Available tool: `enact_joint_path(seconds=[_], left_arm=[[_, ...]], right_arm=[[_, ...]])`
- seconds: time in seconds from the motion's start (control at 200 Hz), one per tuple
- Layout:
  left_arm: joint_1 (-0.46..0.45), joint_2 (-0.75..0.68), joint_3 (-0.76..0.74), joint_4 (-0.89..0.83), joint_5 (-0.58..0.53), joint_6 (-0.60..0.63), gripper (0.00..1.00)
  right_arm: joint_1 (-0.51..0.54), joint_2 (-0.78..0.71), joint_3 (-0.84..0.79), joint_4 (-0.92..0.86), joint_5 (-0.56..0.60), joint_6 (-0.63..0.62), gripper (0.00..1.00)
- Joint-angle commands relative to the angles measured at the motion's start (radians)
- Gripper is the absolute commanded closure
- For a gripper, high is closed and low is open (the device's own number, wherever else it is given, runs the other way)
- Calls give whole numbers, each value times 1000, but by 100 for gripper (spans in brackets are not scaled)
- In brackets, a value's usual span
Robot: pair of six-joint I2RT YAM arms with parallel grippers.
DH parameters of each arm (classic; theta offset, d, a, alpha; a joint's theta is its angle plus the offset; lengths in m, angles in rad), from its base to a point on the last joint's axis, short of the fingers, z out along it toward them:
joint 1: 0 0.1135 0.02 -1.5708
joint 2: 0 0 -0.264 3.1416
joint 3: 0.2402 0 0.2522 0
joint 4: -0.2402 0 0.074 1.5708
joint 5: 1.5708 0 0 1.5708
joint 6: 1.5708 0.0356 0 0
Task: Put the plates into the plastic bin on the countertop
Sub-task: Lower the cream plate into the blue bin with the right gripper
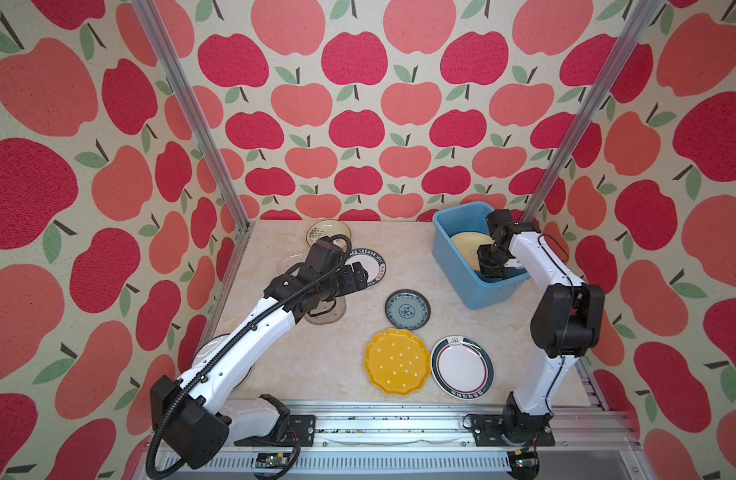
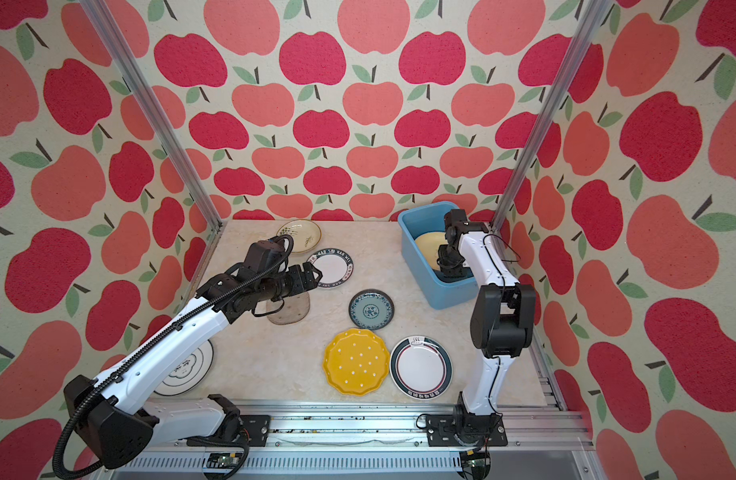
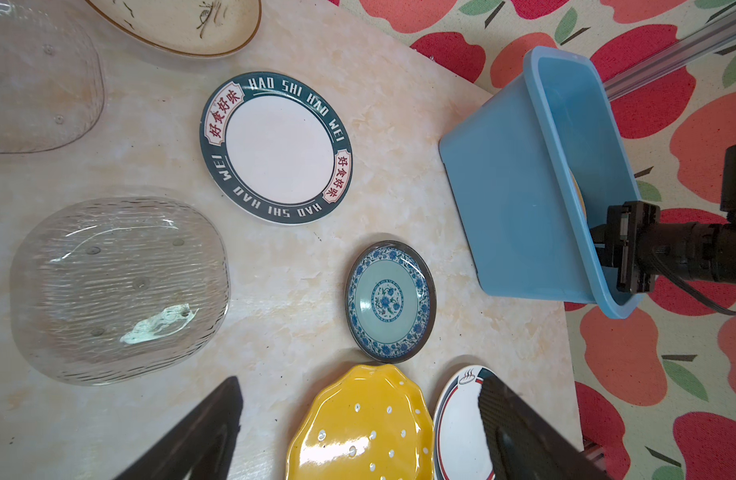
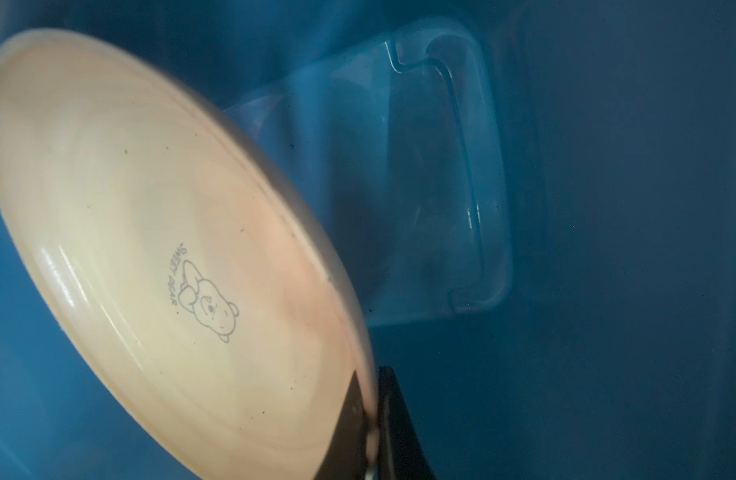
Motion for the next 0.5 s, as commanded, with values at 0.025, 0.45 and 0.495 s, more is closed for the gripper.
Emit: enact_joint_path(seconds=[0.025, 0.45, 0.495], left_arm=[[8, 6, -18, -3, 12, 11, 8], [12, 44, 2, -32, 9, 18, 8], [11, 50, 9, -37, 6, 20, 9]], right_arm=[[5, 57, 45, 21, -18, -83, 93], [0, 142, 20, 70, -49, -147, 86], [0, 145, 19, 69, -48, -150, 86]])
